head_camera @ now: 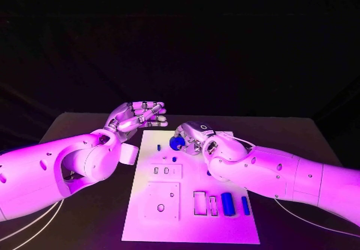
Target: Assemble the parts on the task board
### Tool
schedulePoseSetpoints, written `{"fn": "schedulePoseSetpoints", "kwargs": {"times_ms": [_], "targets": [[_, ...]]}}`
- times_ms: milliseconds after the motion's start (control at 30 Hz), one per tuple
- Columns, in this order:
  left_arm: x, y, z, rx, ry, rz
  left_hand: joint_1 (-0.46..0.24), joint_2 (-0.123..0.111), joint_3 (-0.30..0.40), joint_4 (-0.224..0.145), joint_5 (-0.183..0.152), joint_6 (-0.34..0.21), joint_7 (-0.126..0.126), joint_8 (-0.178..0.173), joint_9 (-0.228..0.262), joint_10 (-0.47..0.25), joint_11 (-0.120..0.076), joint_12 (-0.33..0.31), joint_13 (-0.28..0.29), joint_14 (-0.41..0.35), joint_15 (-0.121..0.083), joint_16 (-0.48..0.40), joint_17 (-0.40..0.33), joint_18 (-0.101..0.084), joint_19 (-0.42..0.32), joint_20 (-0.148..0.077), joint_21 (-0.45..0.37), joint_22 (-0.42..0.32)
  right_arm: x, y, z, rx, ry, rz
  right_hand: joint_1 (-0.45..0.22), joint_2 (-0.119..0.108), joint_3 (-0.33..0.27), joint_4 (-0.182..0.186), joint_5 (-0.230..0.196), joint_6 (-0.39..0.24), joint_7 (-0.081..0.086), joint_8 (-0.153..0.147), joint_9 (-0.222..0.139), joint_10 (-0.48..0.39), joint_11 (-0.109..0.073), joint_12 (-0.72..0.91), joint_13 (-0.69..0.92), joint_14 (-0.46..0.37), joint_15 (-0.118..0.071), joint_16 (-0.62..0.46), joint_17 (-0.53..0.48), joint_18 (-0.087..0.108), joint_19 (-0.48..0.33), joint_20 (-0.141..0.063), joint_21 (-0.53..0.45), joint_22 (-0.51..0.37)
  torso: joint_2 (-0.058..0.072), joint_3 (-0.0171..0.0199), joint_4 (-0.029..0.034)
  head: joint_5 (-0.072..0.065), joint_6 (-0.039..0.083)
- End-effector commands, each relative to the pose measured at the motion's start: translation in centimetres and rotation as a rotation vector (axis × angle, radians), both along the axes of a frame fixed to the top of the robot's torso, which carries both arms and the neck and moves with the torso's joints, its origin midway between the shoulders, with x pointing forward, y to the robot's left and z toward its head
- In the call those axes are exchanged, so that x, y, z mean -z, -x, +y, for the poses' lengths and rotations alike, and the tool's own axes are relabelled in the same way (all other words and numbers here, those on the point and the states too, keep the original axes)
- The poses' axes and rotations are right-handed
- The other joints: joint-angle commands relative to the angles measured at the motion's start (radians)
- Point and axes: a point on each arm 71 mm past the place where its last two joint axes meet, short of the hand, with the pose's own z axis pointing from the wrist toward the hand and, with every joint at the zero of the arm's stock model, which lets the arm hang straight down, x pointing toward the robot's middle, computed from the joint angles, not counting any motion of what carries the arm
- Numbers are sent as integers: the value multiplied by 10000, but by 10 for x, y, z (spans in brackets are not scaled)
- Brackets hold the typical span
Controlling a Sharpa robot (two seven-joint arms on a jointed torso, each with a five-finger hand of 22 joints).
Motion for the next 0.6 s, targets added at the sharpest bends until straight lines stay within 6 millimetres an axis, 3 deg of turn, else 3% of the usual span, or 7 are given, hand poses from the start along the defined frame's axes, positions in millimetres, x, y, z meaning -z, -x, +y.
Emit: {"fn": "schedulePoseSetpoints", "kwargs": {"times_ms": [33,600], "targets": [[-1,1,-3,215,105,-58,50,-16,66,11,-40,55,182,-27,12,18,27,-49,-8,-68,-25,35,10,110,-69,25,69,12,2,0,4,-124,151,4,-66,-43,46,-5,59,442,-152,336,212,246,-67,21,1518,1042,-47,39,2628,-100,65,-1,28,1124,-11,2,-2,4,-16],[-1,1,-3,223,102,-47,46,-24,84,14,-41,55,182,-30,14,18,28,-49,-9,-97,-21,48,34,111,-85,30,77,15,11,-5,10,27,386,228,-370,-211,155,-45,-65,166,-51,177,151,70,16,-171,1307,1042,17,39,2628,-55,-54,43,-145,971,-17,-4,-13,-11,-1]]}}
